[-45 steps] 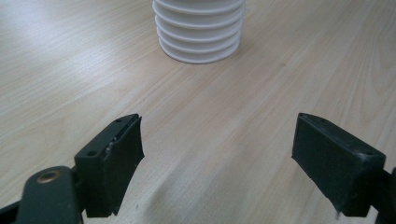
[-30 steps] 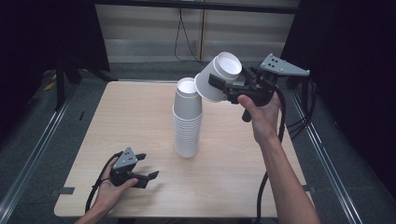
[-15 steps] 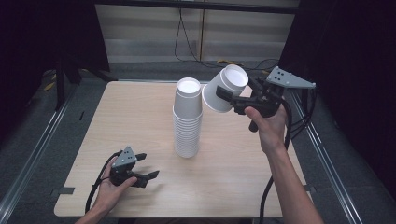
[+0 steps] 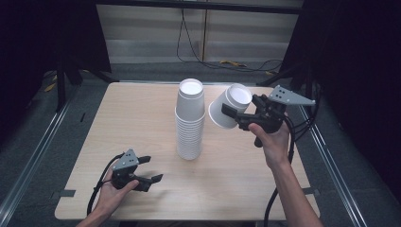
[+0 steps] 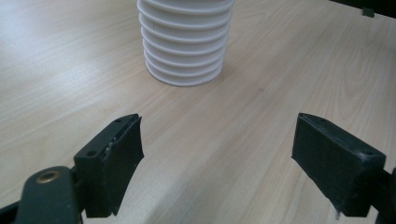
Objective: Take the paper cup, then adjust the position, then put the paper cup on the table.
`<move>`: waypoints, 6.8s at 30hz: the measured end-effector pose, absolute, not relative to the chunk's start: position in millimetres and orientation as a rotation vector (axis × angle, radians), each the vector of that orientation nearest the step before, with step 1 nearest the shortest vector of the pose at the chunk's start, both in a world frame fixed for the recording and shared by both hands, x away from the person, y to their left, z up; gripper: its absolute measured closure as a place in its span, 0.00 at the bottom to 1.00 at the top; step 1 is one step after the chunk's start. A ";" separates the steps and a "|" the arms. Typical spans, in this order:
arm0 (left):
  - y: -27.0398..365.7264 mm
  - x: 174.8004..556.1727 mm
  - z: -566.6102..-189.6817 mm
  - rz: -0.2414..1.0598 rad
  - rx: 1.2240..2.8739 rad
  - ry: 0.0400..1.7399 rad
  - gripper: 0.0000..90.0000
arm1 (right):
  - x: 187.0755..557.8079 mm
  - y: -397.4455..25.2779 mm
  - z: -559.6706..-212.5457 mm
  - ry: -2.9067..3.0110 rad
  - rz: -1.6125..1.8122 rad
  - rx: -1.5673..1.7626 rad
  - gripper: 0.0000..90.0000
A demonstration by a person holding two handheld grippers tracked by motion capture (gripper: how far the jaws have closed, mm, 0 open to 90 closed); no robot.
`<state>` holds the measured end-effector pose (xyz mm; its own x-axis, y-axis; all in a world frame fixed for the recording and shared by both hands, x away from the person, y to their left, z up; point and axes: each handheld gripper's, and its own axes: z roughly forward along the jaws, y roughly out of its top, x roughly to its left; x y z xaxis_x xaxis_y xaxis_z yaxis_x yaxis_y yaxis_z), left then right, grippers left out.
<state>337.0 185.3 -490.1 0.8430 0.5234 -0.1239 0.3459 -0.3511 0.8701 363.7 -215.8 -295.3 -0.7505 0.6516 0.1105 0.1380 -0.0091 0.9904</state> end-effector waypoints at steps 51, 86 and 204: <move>128.6 333.8 -445.8 0.101 1.829 0.430 0.17 | 342.5 -176.6 -409.2 2.182 1.849 0.884 0.24; 103.4 335.9 -449.3 0.013 1.858 0.370 0.17 | 333.4 -153.6 -426.3 2.327 1.904 0.792 0.24; 105.5 348.0 -445.4 0.040 2.397 0.220 0.18 | 335.4 -147.5 -420.6 2.790 1.352 0.618 0.19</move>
<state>348.0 105.5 -445.4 0.9850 0.1697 -0.0325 0.1475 -0.7281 0.6694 335.4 -147.5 -420.6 -0.9233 0.3368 0.1846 0.3535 0.5575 0.7511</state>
